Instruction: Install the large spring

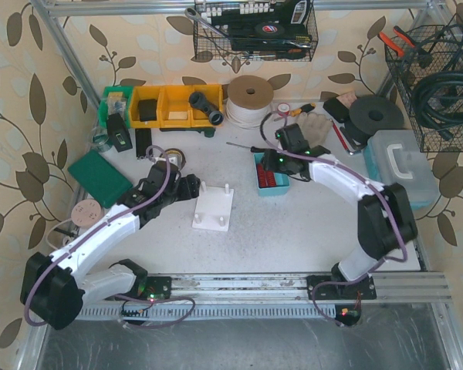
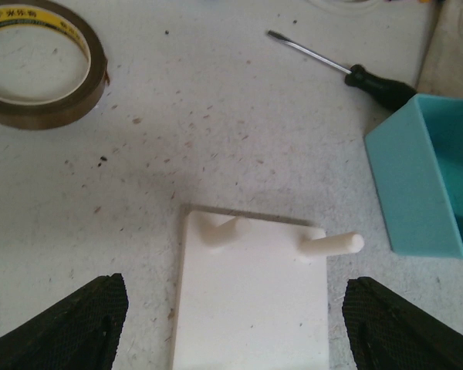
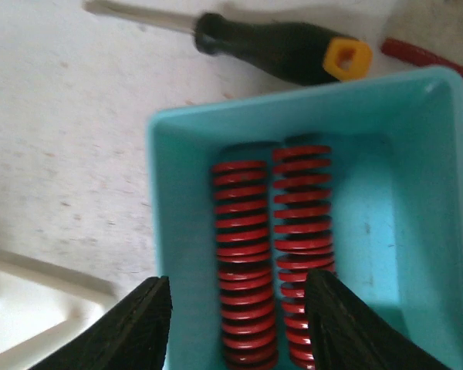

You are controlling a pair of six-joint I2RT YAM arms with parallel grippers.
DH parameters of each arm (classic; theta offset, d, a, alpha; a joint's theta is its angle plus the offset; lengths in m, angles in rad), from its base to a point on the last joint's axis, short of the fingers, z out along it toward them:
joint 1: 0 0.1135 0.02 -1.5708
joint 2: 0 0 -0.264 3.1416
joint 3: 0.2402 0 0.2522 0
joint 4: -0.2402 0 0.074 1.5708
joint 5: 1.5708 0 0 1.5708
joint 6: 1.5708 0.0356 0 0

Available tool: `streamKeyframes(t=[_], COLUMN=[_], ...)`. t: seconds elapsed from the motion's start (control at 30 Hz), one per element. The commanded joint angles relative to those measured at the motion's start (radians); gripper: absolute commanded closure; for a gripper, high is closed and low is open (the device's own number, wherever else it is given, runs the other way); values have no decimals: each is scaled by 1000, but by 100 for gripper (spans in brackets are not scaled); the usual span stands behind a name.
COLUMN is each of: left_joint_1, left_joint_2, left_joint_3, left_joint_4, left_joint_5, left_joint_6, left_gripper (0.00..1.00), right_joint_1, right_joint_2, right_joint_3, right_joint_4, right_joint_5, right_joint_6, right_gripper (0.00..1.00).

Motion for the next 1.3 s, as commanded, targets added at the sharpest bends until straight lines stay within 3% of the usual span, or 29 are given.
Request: streamKeyframes(t=[0.0,0.9,1.0,1.13,1.27], left_joint_1=[4,48,49,48,48], left_joint_2=[-31,-4,-1,-1,-2], left_joint_3=[3,-43,-41,-40,-41], left_joint_4=[104,179,172,167,163], left_joint_5=[37,97,95,91,86], left_joint_6=[37,-6,-8,-10,-11], left_gripper=[21,22,22,22,22], right_joint_1=[4,-25,-23,-23,-22], right_joint_2=[81,379,390,381,368], right_joint_3=[74,288,304,294,281], right_joint_4=[-152,-193,-208,-209,-214], right_joint_5=[95,165,175,191,189], right_joint_6=[16,43,46,55,56], right_gripper=[51,52,54,64,65])
